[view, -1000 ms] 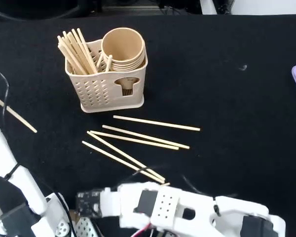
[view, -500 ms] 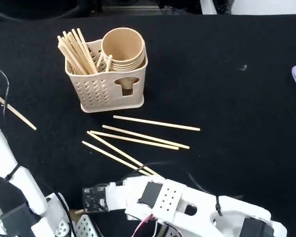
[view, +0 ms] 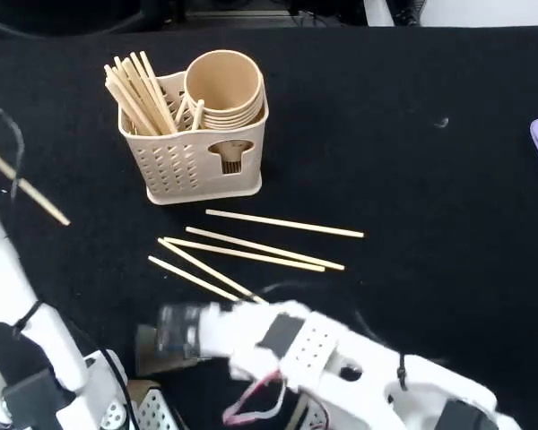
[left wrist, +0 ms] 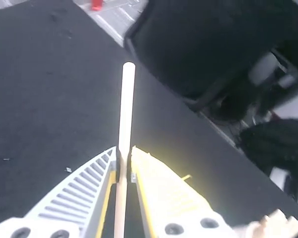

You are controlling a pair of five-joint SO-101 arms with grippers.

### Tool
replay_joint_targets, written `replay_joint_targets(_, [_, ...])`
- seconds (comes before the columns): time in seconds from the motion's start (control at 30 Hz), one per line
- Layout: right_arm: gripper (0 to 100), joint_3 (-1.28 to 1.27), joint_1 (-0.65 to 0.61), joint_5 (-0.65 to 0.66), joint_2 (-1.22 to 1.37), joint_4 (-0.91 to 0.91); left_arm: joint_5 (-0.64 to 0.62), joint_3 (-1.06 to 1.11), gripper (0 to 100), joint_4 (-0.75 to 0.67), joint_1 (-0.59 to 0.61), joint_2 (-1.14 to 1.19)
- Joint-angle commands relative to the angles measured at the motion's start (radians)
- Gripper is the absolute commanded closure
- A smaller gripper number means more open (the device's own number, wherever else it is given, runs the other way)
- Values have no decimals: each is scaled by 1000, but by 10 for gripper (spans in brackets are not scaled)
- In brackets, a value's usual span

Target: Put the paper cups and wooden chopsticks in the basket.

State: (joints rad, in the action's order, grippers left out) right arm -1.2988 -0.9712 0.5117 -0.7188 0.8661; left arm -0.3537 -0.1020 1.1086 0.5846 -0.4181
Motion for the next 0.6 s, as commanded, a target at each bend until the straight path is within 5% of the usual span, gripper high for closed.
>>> replay_joint_targets(0.0, [988, 84, 137, -109, -64, -23, 18, -61, 970, -3, -99, -37])
replay_joint_targets(0.23, [988, -10, 167, -213, -315, -51, 196, -42, 970, -29, -305, -26])
replay_joint_targets(0.57, [988, -111, 315, -221, -593, -49, 201, 113, 970, -358, -415, -26])
